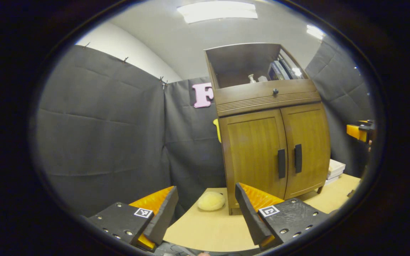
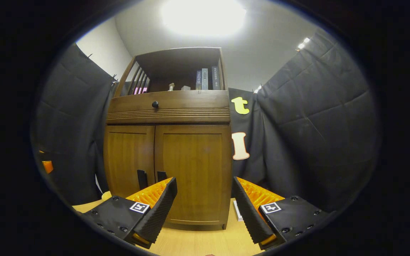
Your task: Open the right door of the double-door shoe cabinet with the right hand, and open the left door with the left hand.
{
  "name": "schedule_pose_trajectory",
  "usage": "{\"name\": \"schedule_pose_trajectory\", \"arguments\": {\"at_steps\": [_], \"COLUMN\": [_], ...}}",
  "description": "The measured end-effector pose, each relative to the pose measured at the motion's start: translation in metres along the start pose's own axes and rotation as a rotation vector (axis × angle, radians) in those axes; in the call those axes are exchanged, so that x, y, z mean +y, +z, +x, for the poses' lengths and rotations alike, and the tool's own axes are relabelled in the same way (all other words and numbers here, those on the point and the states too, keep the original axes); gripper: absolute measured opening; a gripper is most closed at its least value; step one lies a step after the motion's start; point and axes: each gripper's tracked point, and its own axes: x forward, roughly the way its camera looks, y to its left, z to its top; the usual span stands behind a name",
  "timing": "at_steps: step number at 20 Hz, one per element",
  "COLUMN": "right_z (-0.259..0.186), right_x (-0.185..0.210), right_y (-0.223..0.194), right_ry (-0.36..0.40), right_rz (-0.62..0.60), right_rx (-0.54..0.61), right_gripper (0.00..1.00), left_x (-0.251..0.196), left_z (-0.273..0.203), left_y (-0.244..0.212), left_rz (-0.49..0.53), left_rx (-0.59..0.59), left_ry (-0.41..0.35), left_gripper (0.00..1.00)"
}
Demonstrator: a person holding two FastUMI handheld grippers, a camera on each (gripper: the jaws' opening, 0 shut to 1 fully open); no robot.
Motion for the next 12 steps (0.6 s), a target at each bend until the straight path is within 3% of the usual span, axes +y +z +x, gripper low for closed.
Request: {"name": "schedule_pose_trajectory", "arguments": {"at_steps": [12], "right_z": [0.073], "right_x": [0.052], "right_y": [-0.029], "right_ry": [0.09], "right_rz": [0.016], "right_rx": [0.015], "right_gripper": [0.96], "left_x": [0.008], "left_z": [-0.002], "left_y": [0.008], "left_rz": [0.013], "left_rx": [0.0], "left_ry": [0.096], "left_gripper": [0.94]}}
